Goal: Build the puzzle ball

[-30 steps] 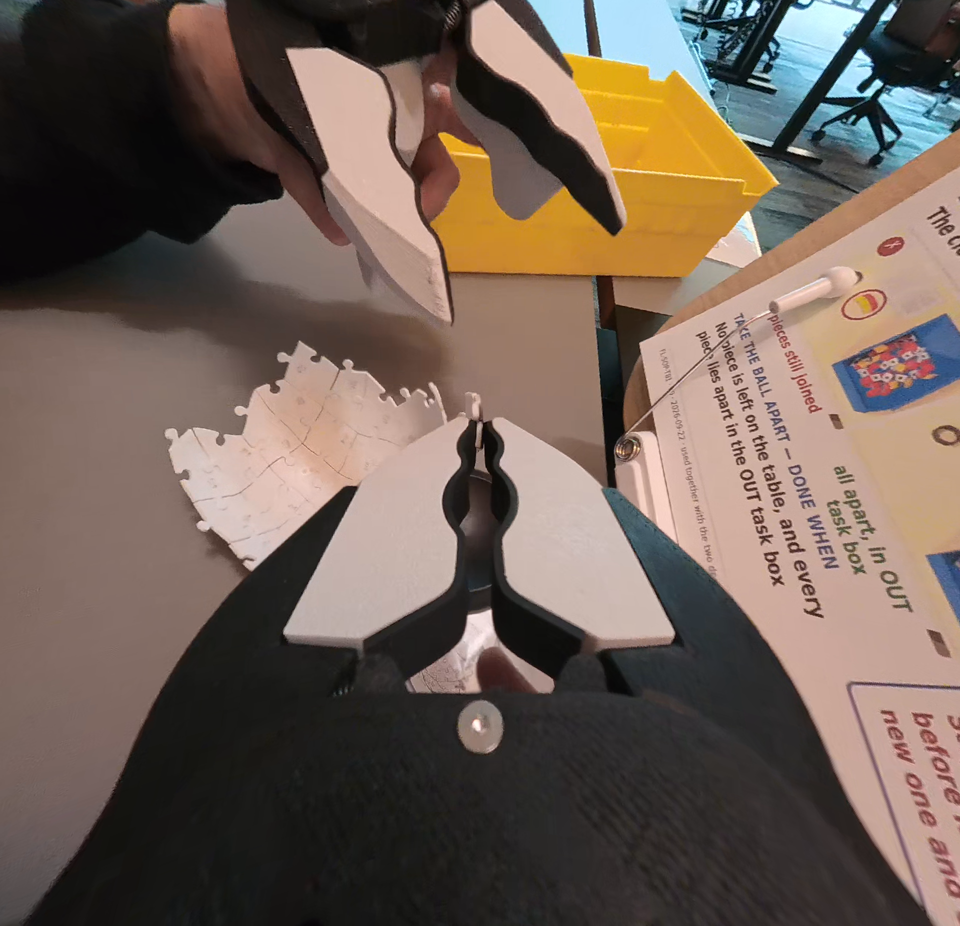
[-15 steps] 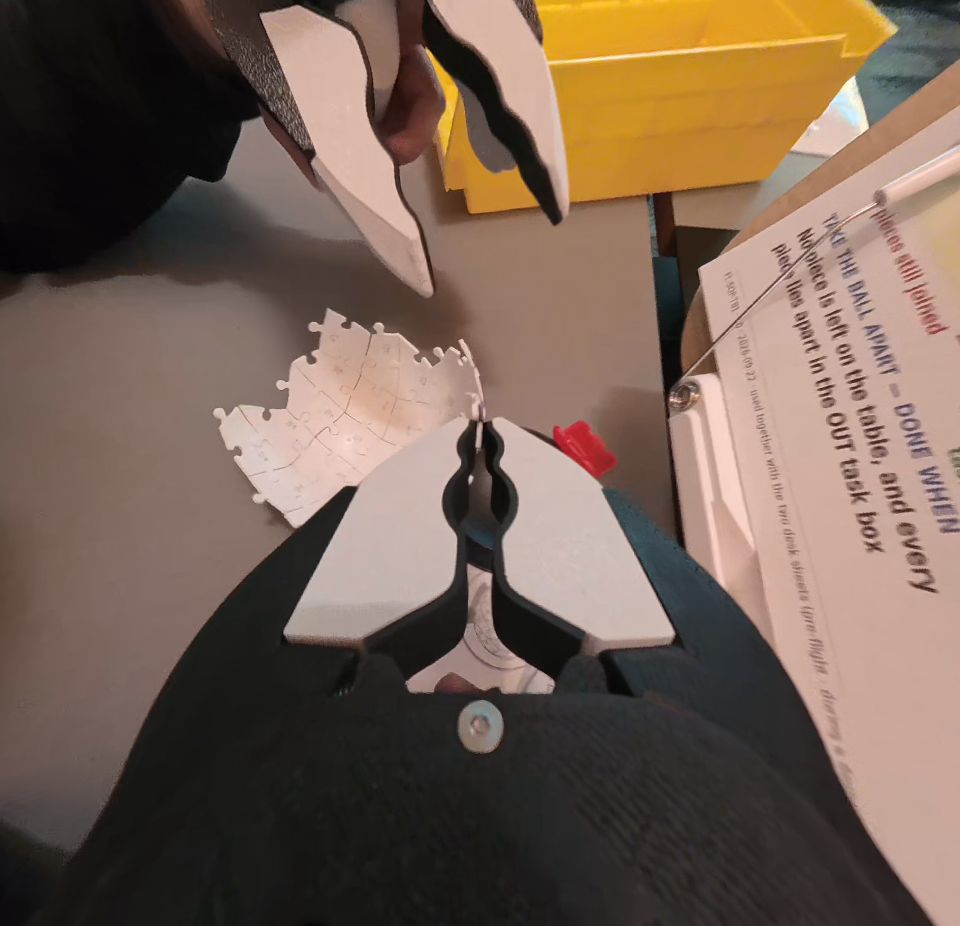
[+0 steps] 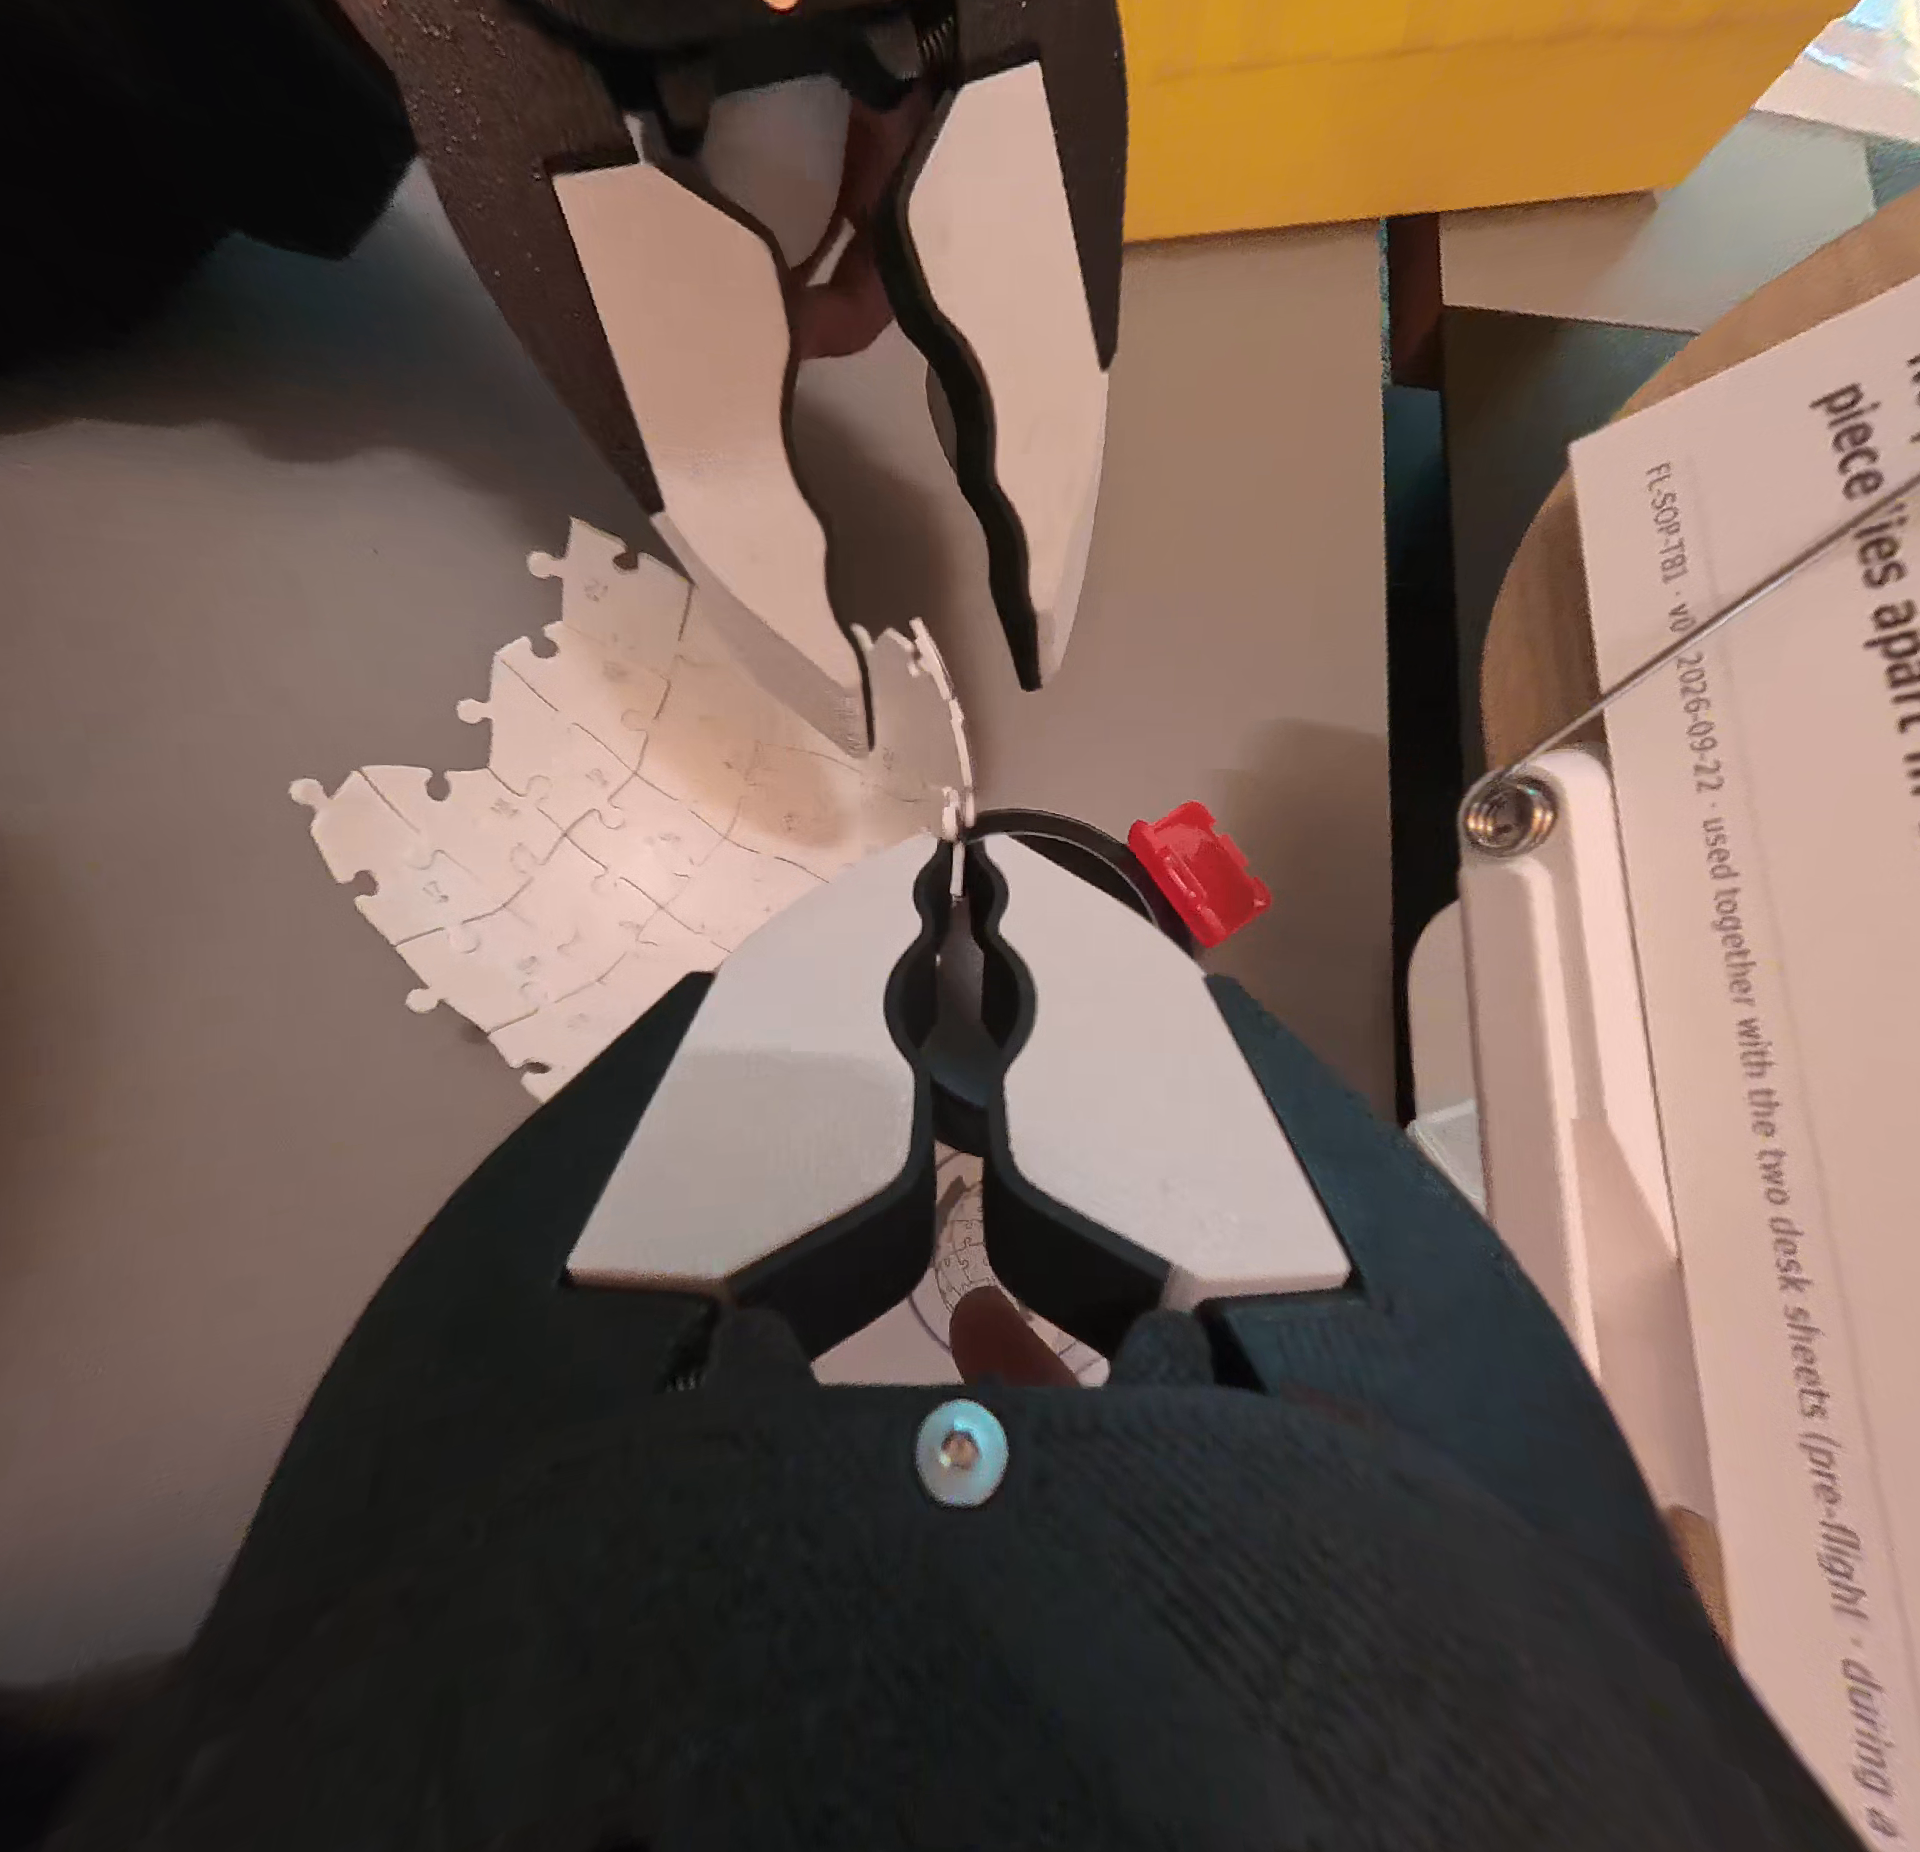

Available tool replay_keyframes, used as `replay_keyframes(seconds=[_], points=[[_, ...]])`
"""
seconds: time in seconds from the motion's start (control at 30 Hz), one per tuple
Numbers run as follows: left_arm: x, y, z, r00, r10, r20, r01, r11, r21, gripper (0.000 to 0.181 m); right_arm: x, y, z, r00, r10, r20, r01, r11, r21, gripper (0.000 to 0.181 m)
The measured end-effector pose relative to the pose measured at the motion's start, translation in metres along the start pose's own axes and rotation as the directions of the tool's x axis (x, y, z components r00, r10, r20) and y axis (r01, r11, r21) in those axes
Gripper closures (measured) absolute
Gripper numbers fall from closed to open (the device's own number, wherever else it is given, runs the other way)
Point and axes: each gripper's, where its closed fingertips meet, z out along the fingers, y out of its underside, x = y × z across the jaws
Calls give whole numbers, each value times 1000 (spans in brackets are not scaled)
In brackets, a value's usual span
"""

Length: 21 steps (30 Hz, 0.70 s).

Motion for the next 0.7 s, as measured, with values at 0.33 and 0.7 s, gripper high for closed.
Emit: replay_keyframes(seconds=[0.33, 0.7], points=[[3, 1, 5, 999, -31, -32, 31, 1000, 0, 147, -2, 4, 2, 992, -65, -109, 51, 990, -129, 179], [0, -3, -3, 1000, 16, 12, -16, 1000, 1, 139, -2, 7, 2, 992, -76, -106, 59, 987, -151, 179]])
